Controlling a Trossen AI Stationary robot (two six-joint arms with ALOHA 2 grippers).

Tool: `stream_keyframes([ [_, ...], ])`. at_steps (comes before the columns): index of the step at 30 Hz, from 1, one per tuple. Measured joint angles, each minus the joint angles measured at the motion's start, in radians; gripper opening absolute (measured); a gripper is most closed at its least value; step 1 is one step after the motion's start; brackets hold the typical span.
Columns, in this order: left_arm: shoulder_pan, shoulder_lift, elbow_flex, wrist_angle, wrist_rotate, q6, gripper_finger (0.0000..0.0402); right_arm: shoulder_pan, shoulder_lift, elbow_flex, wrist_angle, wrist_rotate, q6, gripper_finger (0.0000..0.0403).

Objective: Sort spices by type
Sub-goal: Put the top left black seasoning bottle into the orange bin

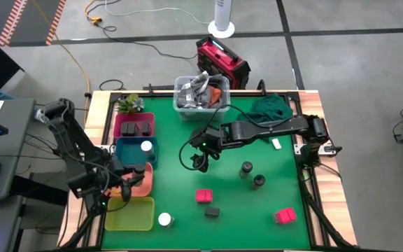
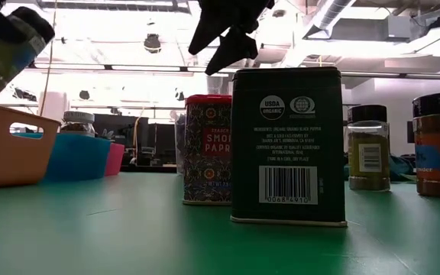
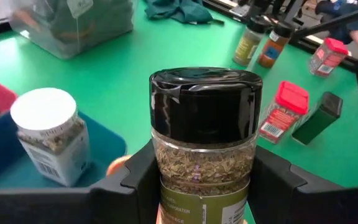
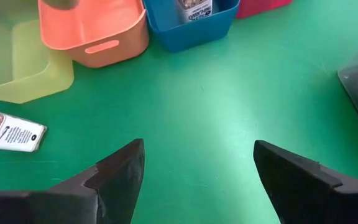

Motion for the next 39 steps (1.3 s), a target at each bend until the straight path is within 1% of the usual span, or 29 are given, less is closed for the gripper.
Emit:
stream_keyframes([
  [6,-0.002,0.025,-0.093,0.162,-0.002,-0.005,0.0179,0.01,0.0,0.0,0.0,0.0,0.013,0.0325],
  [11,-0.002,0.031,-0.152,0.176,-0.004,-0.095,0.0179,0.02,0.0,0.0,0.0,0.0,0.017,0.0325],
  [15,-0.002,0.031,-0.18,0.192,-0.011,-0.113,0.0179,0.026,0.0,0.0,0.0,-0.001,0.018,0.0325],
  [21,-0.001,0.032,-0.217,0.311,-0.015,-0.028,0.0179,0.033,0.0,0.0,0.0,-0.001,0.026,0.0325],
  [25,-0.001,0.032,-0.228,0.386,-0.059,0.027,0.0179,0.039,0.0,0.0,0.003,-0.002,0.035,0.0325],
  [27,-0.001,0.032,-0.228,0.402,-0.075,0.05,0.0179,0.043,0.0,0.0,0.015,-0.021,0.04,0.0325],
  [31,-0.001,0.032,-0.228,0.425,-0.084,0.083,0.0179,0.046,0.0,0.0,0.09,-0.103,0.045,0.0325],
  [35,-0.001,0.032,-0.228,0.47,-0.084,0.123,0.0179,0.051,0.0,0.0,0.174,-0.107,0.044,0.0325],
  [39,-0.001,0.032,-0.228,0.535,-0.092,0.199,0.0179,0.049,0.0,0.0,0.244,-0.108,0.033,0.0325],
])
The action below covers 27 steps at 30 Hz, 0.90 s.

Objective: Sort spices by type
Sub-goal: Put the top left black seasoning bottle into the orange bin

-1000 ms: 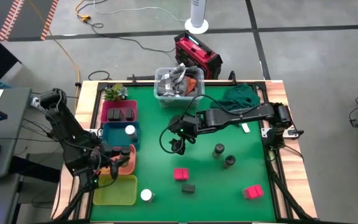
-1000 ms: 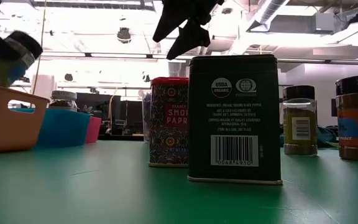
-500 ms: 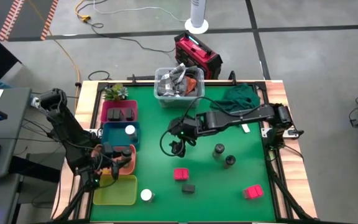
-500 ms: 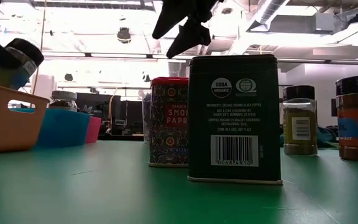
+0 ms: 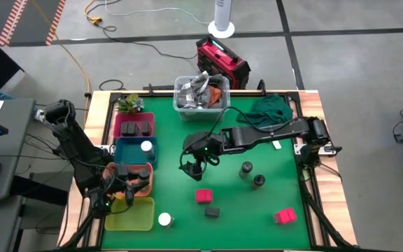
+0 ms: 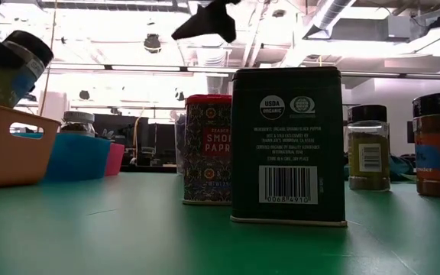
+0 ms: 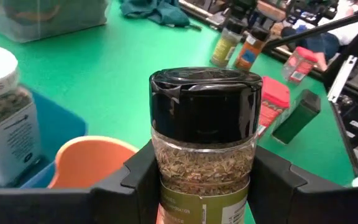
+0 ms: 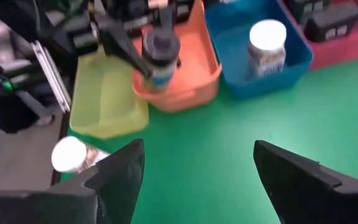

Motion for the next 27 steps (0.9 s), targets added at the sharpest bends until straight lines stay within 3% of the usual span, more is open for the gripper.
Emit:
stream_keyframes([
  [5,0.0,0.0,0.0,0.075,-0.032,0.077,0.0179,-0.008,0.062,0.032,0.056,-0.015,-0.009,0.0325],
  [17,0.0,-0.001,0.006,0.103,-0.034,0.156,0.0179,0.014,0.331,0.382,0.024,-0.079,-0.134,0.0328],
  [27,0.0,-0.033,0.008,0.101,-0.034,0.349,0.0179,-0.006,0.409,0.484,0.065,-0.116,-0.179,0.0374],
])
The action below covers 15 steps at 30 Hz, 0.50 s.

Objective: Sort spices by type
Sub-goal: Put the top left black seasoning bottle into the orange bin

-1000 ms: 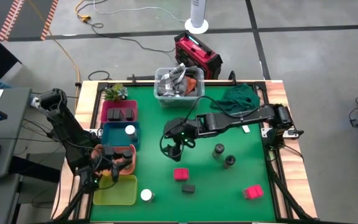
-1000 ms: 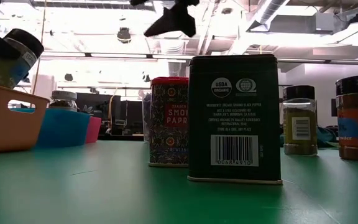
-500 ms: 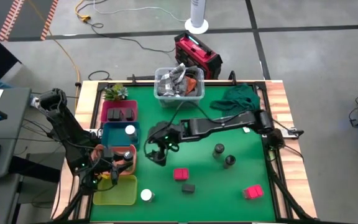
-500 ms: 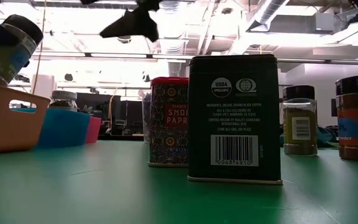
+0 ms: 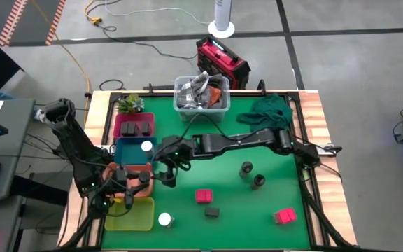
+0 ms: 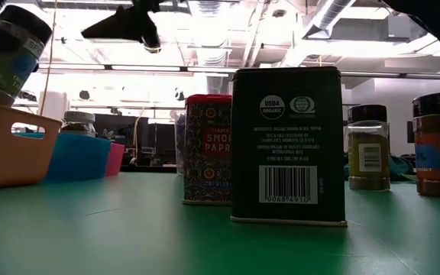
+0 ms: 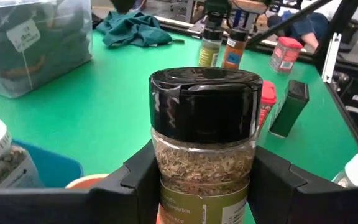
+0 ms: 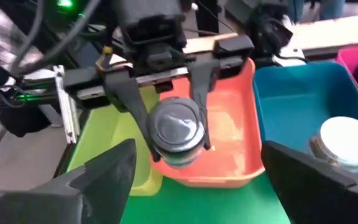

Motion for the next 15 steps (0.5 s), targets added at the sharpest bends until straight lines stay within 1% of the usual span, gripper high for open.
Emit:
stream_keyframes([
  [3,0.0,-0.006,0.0,-0.005,-0.001,0.003,0.0179,0.003,0.0,0.002,0.033,-0.003,-0.036,0.0382],
  [7,0.0,-0.007,0.0,-0.008,-0.005,0.004,0.0179,0.012,0.0,0.002,0.086,-0.005,-0.074,0.0384],
  [12,0.002,-0.007,0.0,-0.014,-0.009,0.018,0.0179,0.015,0.019,0.003,0.167,-0.002,-0.071,0.0384],
  [15,0.002,-0.007,0.0,-0.016,-0.01,0.017,0.0179,0.013,0.035,0.0,0.181,-0.001,-0.05,0.0384],
])
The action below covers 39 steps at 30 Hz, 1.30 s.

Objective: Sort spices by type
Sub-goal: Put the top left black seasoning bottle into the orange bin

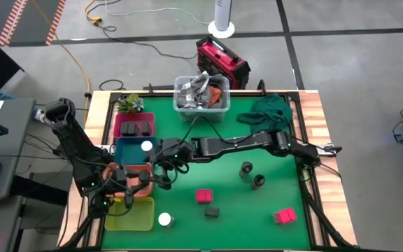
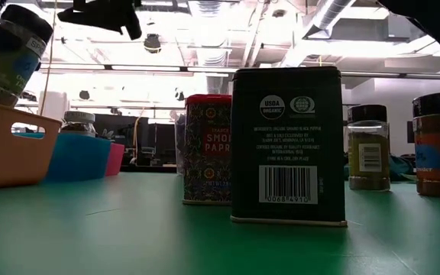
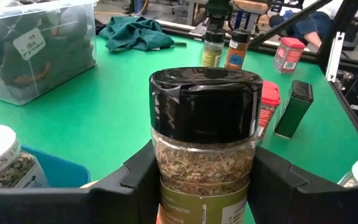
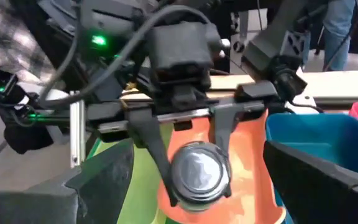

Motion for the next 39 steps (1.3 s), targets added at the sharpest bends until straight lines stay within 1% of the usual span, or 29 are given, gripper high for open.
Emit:
stream_keyframes([
  [4,0.0,0.0,0.0,0.001,-0.004,-0.004,0.0179,0.0,0.013,0.001,-0.004,0.007,0.0,0.0384],
  [10,0.0,0.0,0.0,-0.001,-0.012,-0.02,0.0179,0.016,0.013,0.001,-0.001,0.015,-0.093,0.0384],
  [13,0.0,0.0,0.0,-0.001,-0.017,-0.021,0.0179,0.014,0.013,0.001,-0.004,0.016,-0.111,0.0384],
  [20,0.0,0.0,0.0,-0.026,-0.017,-0.024,0.0179,0.001,0.013,0.001,-0.004,0.018,-0.078,0.0369],
  [25,0.0,0.0,-0.013,-0.101,-0.017,-0.1,0.0179,0.006,0.013,0.001,-0.024,0.018,-0.032,0.0357],
  [30,-0.013,0.0,-0.048,-0.119,-0.013,-0.165,0.0179,0.025,0.013,0.001,-0.064,0.018,-0.031,0.035],
  [33,-0.019,0.0,-0.058,-0.13,0.033,-0.168,0.0179,0.037,0.013,0.001,-0.08,0.017,-0.031,0.0347],
  [39,-0.019,0.0,-0.059,-0.23,0.154,-0.166,0.0179,0.054,0.013,0.001,-0.099,0.017,-0.031,0.0344],
])
